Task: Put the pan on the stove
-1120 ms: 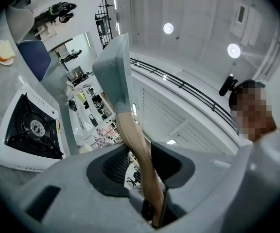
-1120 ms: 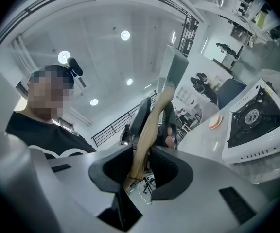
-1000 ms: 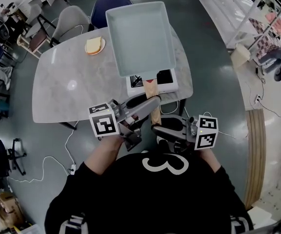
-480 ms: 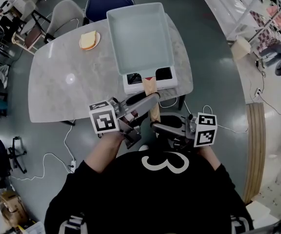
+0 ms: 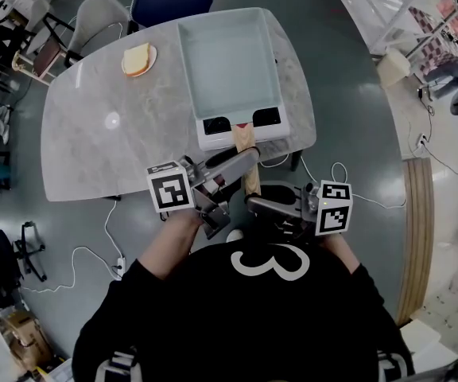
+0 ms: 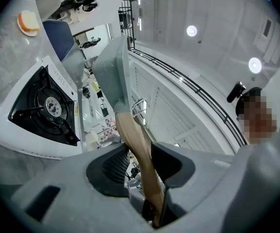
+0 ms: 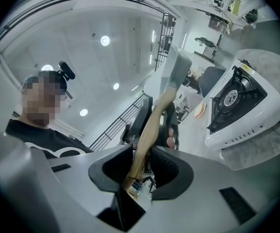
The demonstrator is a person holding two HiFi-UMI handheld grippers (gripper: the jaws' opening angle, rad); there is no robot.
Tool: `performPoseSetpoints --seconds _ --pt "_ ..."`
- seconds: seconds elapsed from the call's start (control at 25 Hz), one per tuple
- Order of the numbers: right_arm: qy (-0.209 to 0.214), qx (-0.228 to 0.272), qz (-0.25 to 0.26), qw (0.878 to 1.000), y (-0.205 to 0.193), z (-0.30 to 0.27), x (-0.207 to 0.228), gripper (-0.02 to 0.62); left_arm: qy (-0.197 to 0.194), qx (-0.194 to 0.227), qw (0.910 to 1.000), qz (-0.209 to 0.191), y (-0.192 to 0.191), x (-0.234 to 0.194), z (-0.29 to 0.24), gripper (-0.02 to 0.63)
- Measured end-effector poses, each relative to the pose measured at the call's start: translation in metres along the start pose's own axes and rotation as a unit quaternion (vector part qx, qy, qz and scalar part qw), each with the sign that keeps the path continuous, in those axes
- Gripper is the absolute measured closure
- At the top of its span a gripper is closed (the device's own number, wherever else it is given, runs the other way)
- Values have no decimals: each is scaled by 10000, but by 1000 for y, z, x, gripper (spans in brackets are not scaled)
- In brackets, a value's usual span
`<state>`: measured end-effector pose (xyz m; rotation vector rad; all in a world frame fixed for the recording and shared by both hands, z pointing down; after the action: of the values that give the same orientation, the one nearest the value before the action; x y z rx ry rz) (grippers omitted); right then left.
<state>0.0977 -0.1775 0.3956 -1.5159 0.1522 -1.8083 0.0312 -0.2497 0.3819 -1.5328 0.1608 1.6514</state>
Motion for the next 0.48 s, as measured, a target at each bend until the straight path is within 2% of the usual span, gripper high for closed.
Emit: performPoseSetpoints --seconds 0.48 --pt "-249 11 -358 9990 10 5 39 492 233 -77 9989 395 -2 -44 -18 456"
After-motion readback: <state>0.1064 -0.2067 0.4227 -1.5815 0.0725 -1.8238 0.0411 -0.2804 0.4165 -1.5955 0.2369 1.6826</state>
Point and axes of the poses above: the fingertips, and each gripper's own axes: z backward along the fingers, x to its right, y out of its top, the point moved 4 cm from there along z, backward along the fingers, and after that the axes turned 15 degrees about x, right-handed, at the moved point
